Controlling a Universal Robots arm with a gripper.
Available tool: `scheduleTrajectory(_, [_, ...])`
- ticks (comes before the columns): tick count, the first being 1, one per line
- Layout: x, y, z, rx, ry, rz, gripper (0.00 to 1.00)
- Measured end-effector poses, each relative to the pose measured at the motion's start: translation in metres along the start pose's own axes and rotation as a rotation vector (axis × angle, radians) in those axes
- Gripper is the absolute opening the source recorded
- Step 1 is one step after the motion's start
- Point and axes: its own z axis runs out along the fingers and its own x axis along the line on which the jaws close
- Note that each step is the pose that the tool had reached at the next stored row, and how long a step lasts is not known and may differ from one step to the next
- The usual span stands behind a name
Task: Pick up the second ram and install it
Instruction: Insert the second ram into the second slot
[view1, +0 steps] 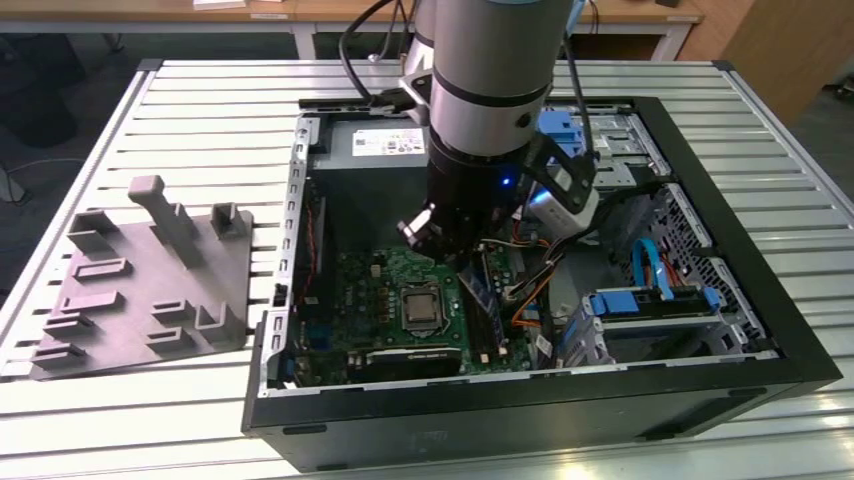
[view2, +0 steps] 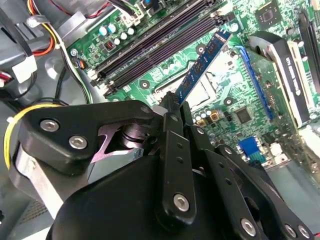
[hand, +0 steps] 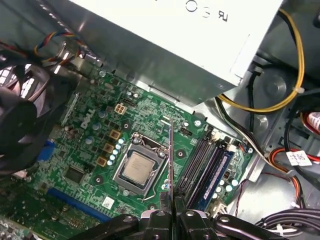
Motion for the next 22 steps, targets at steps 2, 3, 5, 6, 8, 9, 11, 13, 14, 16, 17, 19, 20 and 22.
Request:
scheduleTrajectory(2, [0.0000, 0.0000, 0.0001, 0.0001, -0.0002, 0.017, 0.14])
scheduleTrajectory(3, [0.0000, 0.0000, 0.0001, 0.0002, -0.0003, 0.025, 0.14])
scheduleTrajectory(5, [0.0000, 0.0000, 0.0001, 0.0003, -0.0004, 0.042, 0.14])
scheduleTrajectory(6, [0.0000, 0.0000, 0.0002, 0.0003, -0.0005, 0.051, 0.14])
scheduleTrajectory(8, [0.0000, 0.0000, 0.0002, 0.0004, -0.0007, 0.069, 0.14])
scheduleTrajectory(9, [0.0000, 0.0000, 0.0003, 0.0004, -0.0008, 0.078, 0.14])
scheduleTrajectory(11, [0.0000, 0.0000, 0.0004, 0.0004, -0.0011, 0.099, 0.14])
scheduleTrajectory(13, [0.0000, 0.0000, 0.0004, 0.0005, -0.0013, 0.118, 0.14])
scheduleTrajectory(14, [0.0000, 0.0000, 0.0005, 0.0004, -0.0015, 0.127, 0.14])
scheduleTrajectory(16, [0.0000, 0.0000, 0.0008, 0.0004, -0.0018, 0.148, 0.14])
scheduleTrajectory(17, [0.0000, 0.0000, 0.0008, 0.0004, -0.0020, 0.161, 0.14])
scheduleTrajectory(19, [0.0000, 0.0000, 0.0010, 0.0004, -0.0023, 0.183, 0.14])
scheduleTrajectory(20, [0.0000, 0.0000, 0.0011, 0.0004, -0.0023, 0.190, 0.14])
scheduleTrajectory(22, [0.0000, 0.0000, 0.0012, 0.0001, -0.0026, 0.200, 0.14])
